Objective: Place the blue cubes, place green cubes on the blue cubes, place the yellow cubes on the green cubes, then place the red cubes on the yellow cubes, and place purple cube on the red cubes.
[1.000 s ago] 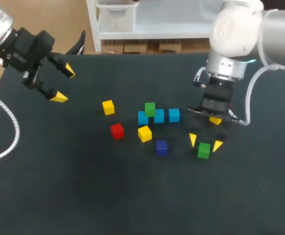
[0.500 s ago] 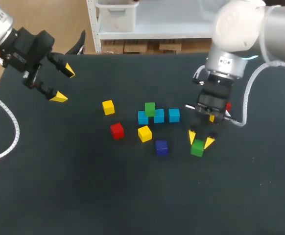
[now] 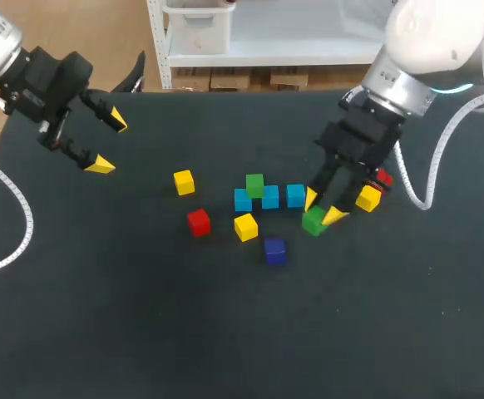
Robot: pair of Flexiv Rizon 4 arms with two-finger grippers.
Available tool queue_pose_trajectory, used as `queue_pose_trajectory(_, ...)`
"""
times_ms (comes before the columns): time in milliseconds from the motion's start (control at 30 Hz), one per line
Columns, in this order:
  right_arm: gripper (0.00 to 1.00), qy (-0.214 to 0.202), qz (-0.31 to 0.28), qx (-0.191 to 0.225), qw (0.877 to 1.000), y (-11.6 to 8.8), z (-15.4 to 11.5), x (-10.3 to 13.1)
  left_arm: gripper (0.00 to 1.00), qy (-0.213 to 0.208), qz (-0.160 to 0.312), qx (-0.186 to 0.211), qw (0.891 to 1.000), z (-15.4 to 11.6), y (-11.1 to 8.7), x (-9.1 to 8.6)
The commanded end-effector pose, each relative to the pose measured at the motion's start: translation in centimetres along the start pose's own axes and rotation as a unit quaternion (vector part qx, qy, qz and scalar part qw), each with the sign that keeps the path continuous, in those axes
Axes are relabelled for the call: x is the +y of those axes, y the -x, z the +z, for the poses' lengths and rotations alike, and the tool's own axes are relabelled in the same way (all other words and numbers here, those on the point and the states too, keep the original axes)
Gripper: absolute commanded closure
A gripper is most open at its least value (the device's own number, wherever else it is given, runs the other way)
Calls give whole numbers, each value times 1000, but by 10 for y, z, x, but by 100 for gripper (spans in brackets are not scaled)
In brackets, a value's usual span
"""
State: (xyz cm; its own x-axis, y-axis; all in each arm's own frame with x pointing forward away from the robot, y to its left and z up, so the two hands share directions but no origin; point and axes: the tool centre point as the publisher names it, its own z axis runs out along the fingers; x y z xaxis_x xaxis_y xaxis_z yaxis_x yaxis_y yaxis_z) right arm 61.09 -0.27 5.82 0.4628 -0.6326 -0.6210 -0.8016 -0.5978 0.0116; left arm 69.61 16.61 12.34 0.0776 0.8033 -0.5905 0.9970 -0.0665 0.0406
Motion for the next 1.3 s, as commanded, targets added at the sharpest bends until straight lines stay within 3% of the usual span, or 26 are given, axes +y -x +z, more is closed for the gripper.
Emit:
queue_pose_trajectory(33, 100, -149, 120, 110, 975, 7, -3, -4, 0, 0, 1, -1, 1000, 0, -1, 1)
queue_pose_trajectory(167, 100, -200, 153, 101, 963, 3, -4, -25, 0, 0, 1, -1, 1000, 0, -1, 1)
queue_pose_trajectory(467, 100, -257, 204, 97, 940, -7, -6, -65, 0, 0, 1, -1, 1000, 0, -1, 1)
queue_pose_trajectory(767, 100, -294, 255, 79, 918, -18, -5, -75, 0, 0, 1, -1, 1000, 0, -1, 1)
queue_pose_trajectory(1300, 100, -297, 268, 34, 916, -34, -5, -83, 0, 0, 1, -1, 1000, 0, -1, 1)
